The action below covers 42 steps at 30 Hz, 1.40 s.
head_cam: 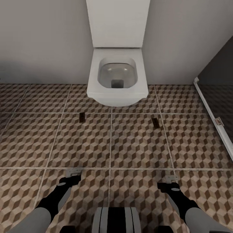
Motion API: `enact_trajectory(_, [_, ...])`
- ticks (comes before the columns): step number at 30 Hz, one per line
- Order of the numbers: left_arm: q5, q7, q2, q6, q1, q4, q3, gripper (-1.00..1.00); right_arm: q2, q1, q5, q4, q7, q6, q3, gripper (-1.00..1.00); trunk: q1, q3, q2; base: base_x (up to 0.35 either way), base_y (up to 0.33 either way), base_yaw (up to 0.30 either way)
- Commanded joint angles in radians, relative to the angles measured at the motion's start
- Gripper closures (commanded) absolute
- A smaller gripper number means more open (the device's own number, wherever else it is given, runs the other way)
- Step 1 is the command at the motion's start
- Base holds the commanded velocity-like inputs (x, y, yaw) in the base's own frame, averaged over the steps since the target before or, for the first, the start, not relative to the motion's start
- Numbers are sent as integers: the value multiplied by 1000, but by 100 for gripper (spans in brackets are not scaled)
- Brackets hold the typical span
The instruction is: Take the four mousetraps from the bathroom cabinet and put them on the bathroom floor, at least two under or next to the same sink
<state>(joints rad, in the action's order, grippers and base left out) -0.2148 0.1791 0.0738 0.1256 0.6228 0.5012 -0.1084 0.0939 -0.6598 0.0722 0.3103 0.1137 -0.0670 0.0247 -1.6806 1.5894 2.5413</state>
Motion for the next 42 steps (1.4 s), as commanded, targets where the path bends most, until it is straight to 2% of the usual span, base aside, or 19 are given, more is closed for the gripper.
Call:
enact_trajectory(1, [-10, 8, 1, 5, 0, 2, -9, -100, 0, 0, 8, 2, 1, -7, 3, -100, 1, 1, 0, -149, 0, 0])
enact_trajectory(25, [-9, 8, -2, 5, 0, 5, -10, -100, 0, 0, 8, 3, 1, -7, 2, -100, 1, 1, 0, -30, 0, 0])
enact_trajectory(42, [-11, 7, 0, 5, 0, 4, -8, -100, 0, 0, 8, 3, 1, -7, 3, -100, 8, -65, -4, 0, 0, 0])
